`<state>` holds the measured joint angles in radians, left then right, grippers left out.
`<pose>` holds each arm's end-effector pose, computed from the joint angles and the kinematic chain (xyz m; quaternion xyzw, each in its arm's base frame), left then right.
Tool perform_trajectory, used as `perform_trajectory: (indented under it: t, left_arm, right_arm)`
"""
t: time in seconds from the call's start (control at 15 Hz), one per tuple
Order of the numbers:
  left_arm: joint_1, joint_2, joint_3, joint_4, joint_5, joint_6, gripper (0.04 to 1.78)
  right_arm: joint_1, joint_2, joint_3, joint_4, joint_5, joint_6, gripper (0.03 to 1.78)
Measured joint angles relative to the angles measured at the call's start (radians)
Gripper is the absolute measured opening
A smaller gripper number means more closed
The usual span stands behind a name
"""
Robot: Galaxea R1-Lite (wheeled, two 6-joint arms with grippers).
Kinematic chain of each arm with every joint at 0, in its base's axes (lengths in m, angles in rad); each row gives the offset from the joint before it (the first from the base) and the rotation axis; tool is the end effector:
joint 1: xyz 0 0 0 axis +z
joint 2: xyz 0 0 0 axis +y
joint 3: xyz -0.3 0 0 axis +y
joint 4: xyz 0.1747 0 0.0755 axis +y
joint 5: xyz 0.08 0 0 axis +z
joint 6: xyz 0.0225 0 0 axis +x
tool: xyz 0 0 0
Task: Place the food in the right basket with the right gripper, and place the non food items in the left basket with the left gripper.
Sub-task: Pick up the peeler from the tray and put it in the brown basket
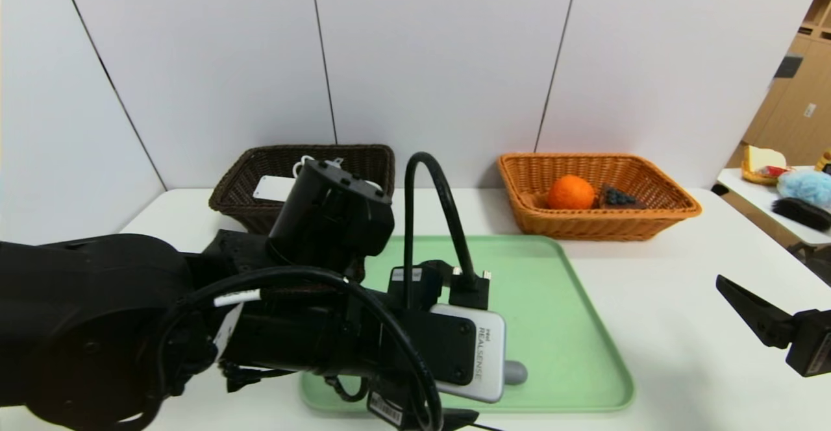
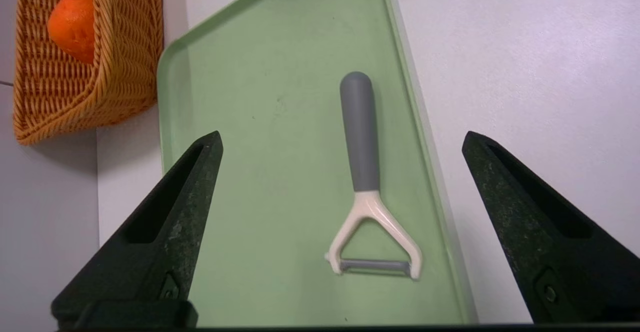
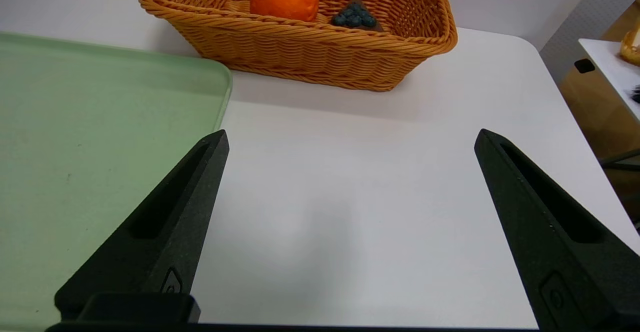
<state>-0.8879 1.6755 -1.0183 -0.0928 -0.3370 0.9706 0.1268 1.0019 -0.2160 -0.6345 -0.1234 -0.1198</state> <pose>0.1844 -0.2384 0.1973 0.4336 -0.0205 -0.6134 0.6598 0.1158 0.0120 0.1671 -0.0691 0.0748 0.0062 0.9948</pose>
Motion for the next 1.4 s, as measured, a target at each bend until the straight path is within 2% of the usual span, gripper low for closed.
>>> perform_trajectory:
  t: [0.2, 0.47, 1.4]
  left_arm:
    - [0.004, 0.084, -0.003, -0.110, 0.004, -0.002, 1.69]
    - [0.009, 0.160, -0.002, -0.133, 0.004, -0.002, 1.69]
    - [0.050, 0.231, 0.026, -0.143, 0.012, -0.004, 1.69]
  right_arm:
    - [0.000, -0.006, 0.004, 0.004, 0.001, 0.002, 1.70]
    - [0.000, -0.015, 0.007, 0.006, 0.004, 0.026, 1.70]
    - [0.000, -0.014, 0.021, 0.006, 0.021, 0.027, 1.70]
